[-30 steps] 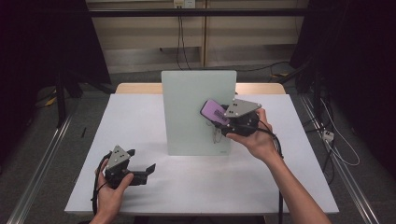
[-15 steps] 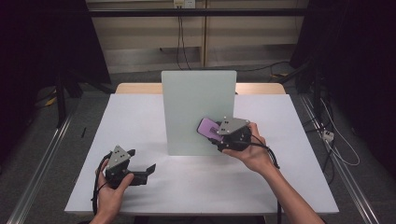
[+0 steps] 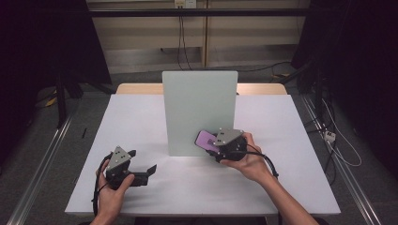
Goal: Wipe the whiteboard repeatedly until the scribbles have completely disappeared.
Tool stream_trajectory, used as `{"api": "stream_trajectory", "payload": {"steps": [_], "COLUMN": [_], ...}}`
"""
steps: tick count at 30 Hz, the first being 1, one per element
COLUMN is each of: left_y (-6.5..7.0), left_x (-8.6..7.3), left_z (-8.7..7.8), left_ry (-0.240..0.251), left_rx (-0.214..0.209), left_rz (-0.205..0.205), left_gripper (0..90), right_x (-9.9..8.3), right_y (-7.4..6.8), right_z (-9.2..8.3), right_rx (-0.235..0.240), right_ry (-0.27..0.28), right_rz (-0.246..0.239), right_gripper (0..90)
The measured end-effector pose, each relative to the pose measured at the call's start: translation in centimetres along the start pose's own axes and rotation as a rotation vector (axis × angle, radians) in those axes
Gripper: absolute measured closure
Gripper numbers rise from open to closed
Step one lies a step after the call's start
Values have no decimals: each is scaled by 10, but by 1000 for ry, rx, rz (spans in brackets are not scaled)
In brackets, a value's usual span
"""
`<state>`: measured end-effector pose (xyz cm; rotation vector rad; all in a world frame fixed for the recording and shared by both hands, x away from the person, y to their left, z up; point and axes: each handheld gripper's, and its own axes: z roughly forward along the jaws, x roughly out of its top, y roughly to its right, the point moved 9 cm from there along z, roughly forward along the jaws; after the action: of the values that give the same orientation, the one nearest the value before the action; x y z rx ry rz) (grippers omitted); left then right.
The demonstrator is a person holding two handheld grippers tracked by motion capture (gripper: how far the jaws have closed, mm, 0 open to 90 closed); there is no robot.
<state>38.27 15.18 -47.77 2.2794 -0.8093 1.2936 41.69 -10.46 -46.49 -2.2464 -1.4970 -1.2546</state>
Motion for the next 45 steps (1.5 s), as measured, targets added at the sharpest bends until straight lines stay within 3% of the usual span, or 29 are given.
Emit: {"api": "stream_trajectory", "payload": {"steps": [9,19,36,40,45], "left_y": [-1,-1,0,0,0], "left_x": [0,1,0,0,0], "left_z": [-1,-2,-1,-1,0], "left_ry": [2,7,2,2,-1], "left_rx": [0,-1,-4,-4,-6], "left_rz": [-1,2,0,-2,1], "left_gripper": [48,47,48,47,48], "right_x": [-7,-7,52,63,76], "right_y": [-11,-14,70,82,92], "right_z": [9,11,-53,-61,-66], "right_rx": [33,47,-172,-208,-219], "right_ry": [-47,-51,85,119,133], "right_rz": [-29,-31,0,21,29], "right_gripper": [426,426,425,425,425]}}
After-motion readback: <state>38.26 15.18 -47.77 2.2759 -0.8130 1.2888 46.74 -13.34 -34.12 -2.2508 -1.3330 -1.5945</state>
